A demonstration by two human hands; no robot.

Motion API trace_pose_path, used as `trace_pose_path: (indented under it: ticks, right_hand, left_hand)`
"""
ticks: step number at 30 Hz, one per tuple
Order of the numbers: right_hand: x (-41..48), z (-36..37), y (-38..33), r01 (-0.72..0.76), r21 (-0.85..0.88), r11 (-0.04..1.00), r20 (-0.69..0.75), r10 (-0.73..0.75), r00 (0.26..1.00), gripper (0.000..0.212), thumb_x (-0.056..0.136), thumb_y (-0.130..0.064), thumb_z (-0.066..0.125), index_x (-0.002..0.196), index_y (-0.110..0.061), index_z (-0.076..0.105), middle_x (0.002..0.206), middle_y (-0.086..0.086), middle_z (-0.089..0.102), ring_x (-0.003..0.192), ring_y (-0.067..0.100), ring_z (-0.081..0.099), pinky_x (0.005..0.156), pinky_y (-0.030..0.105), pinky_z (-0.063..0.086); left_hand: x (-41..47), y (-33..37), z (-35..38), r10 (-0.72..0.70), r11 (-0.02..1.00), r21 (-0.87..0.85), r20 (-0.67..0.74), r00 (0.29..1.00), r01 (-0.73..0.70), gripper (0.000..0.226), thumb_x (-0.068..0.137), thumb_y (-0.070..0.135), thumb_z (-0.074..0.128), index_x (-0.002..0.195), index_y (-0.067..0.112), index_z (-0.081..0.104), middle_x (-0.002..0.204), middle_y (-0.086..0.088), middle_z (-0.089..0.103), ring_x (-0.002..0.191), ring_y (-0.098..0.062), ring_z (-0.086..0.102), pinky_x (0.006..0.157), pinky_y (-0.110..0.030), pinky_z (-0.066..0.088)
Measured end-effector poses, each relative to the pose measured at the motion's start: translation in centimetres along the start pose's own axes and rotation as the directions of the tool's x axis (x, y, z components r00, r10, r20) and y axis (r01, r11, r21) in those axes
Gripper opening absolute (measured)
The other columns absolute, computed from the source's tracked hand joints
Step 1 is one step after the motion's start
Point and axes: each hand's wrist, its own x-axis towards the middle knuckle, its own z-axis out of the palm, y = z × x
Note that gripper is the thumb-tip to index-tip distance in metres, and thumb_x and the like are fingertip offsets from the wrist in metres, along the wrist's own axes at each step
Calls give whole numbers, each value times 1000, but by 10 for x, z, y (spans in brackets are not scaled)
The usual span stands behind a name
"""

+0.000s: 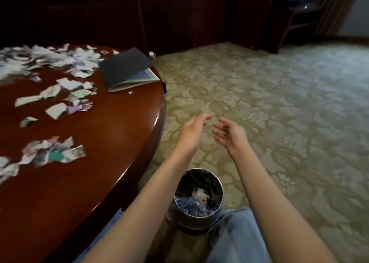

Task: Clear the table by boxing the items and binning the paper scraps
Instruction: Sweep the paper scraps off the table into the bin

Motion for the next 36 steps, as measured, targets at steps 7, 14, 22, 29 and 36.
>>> trace_pose_path:
  ticks: [7, 14, 22, 29, 36]
  right_hand:
    - [-63, 72, -42, 135, -62, 989, 251, -115, 961, 16, 95, -14, 44, 102, -12, 58, 82, 4, 63, 68, 14, 59, 63, 22, 48]
    - [-112, 142, -9, 302, -370, 879, 551, -55, 833, 21, 94, -5, 40, 97, -19, 56, 84, 3, 60, 68, 11, 60, 67, 23, 52]
    - [-167, 202, 52, 829, -489, 272, 871, 89, 484, 52, 96, -36, 45, 144, -22, 31, 151, 0, 32, 137, 17, 30, 108, 28, 25]
    - [-201, 227, 84, 940, -326, 102, 940, 140, 310, 63, 93, -53, 41, 146, -24, 27, 153, -2, 30, 139, 17, 28, 116, 39, 19]
    - [-236, 234, 106, 975, -223, -6, 920, 328, 213, 99, 71, -70, 59, 148, -41, 5, 159, 0, -5, 146, 21, -8, 117, 49, -6]
  left_hand:
    - [-59, 74, -47, 242, 960, -124, -93, 966, -253, 34, 100, 23, 33, 120, 15, 60, 100, 5, 56, 78, 2, 53, 59, -3, 43]
    - [-117, 69, -129, 309, 951, 84, -290, 906, -298, 23, 100, 24, 36, 108, 31, 57, 91, 23, 53, 83, 10, 54, 69, -8, 43]
    - [-189, 32, -210, 452, 785, 619, -585, 673, 12, 30, 93, 18, 50, 120, 28, 56, 135, 10, 45, 120, -4, 40, 91, -15, 27]
    - [-249, 8, -243, 511, 658, 699, -688, 514, 282, 35, 90, 18, 54, 125, 25, 56, 144, 4, 35, 132, -14, 34, 103, -28, 33]
    - [-296, -12, -278, 317, 467, 586, -810, 494, 662, 60, 93, 48, 41, 147, 27, 25, 157, -8, 8, 145, -27, 3, 117, -40, 10]
